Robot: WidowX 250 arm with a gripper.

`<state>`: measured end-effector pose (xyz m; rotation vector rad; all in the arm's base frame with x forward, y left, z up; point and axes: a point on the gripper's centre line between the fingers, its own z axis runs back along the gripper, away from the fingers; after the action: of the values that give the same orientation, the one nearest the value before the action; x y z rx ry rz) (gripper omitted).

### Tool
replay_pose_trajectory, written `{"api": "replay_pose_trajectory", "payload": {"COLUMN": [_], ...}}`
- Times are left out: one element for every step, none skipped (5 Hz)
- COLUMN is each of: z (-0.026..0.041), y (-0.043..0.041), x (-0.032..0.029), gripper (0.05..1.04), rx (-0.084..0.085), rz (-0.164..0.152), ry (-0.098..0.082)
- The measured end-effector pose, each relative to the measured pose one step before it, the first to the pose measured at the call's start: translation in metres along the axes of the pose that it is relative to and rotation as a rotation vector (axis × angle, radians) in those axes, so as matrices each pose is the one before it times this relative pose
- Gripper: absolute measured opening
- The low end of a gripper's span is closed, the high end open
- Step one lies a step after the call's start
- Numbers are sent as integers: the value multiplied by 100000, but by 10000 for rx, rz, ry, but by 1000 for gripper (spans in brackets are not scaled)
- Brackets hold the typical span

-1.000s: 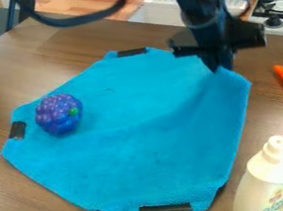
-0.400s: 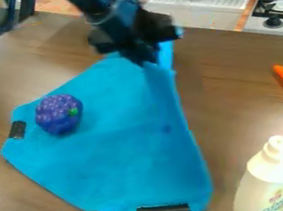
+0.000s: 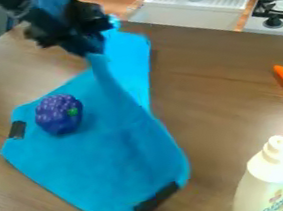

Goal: Fold the cloth from right to left whilst covering the fruit using the cloth

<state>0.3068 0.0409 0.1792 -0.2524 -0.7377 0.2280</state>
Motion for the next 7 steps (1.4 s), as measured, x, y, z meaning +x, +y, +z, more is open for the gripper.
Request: {"api": "replay_pose_trajectory", "payload": {"z": [1176, 905, 978, 562, -96, 6, 669], "y": [1678, 1863, 1997, 1609, 1232, 697, 453], "x": [-137, -323, -535, -503, -740, -398, 783], "gripper": [56, 56, 56, 56, 77, 231, 495], "rx": [-107, 41, 137, 151, 594, 527, 397], "rz": [35, 46, -5, 25, -117, -195, 4], "ry": [99, 123, 156, 122, 475, 322, 264]}}
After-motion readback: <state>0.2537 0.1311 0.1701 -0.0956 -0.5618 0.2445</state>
